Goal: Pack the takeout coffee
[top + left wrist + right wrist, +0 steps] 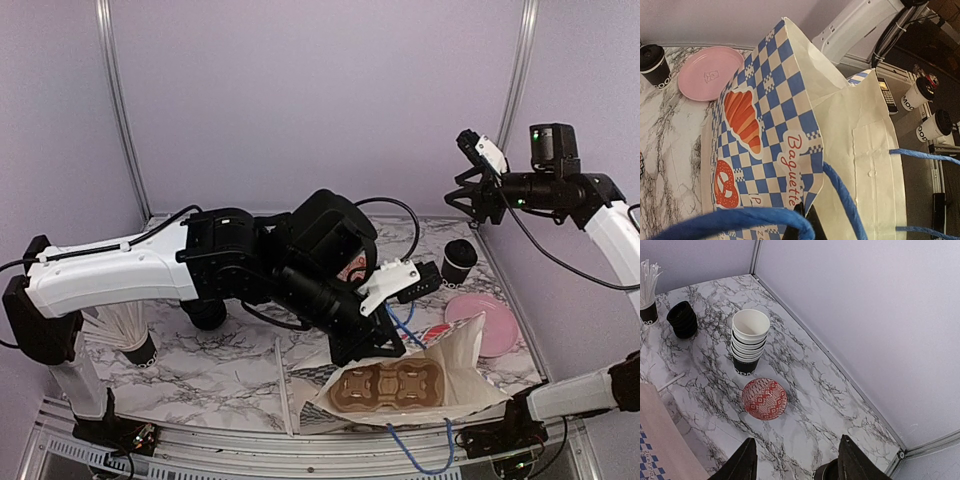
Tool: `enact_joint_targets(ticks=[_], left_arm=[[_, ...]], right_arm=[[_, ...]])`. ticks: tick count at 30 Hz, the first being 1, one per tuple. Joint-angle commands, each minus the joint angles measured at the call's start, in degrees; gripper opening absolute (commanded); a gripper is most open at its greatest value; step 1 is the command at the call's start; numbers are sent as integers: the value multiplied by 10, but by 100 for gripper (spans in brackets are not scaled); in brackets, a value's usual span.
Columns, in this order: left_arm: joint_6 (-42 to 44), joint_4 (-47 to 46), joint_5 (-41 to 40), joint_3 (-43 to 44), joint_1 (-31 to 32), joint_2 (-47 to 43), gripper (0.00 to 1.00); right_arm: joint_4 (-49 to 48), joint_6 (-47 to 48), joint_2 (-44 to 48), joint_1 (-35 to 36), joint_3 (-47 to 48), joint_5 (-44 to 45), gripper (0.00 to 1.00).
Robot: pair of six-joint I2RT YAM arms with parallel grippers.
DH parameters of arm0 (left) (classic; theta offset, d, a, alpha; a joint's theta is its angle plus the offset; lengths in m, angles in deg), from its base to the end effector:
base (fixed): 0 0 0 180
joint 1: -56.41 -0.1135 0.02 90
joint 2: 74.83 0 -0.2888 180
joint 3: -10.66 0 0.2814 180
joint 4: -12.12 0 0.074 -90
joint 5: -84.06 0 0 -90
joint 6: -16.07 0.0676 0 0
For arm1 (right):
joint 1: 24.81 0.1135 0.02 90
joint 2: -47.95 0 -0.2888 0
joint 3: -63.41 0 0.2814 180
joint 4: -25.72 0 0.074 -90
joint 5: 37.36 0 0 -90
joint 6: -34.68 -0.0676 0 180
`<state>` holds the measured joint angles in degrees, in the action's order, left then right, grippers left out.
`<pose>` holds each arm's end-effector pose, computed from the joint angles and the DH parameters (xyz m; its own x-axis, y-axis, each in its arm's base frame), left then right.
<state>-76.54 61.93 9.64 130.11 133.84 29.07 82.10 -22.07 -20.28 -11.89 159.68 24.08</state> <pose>0.0858 -0.4680 0.3910 -0.1674 0.5492 -0.8187 0.9819 0.0180 -0.1887 0.2644 0.0938 0.4507 -0.0544 -0.5066 -0.8605 -0.7609 0.5791 -0.2928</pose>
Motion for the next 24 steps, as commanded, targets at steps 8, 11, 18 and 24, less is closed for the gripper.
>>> enact_joint_targets(ticks=[8,11,18,24], left_arm=[[56,13,-153,3,131,-18,0],[56,13,-152,-6,142,-18,0],[62,13,-182,-11,146,-24,0],[75,17,-225,-19,106,-39,0]], right_arm=[[-34,-22,33,-5,-59,10,54],[-35,-18,40,-5,-91,14,55],[-38,-10,44,-5,-139,72,68],[-26,-21,-30,-5,-122,200,86]])
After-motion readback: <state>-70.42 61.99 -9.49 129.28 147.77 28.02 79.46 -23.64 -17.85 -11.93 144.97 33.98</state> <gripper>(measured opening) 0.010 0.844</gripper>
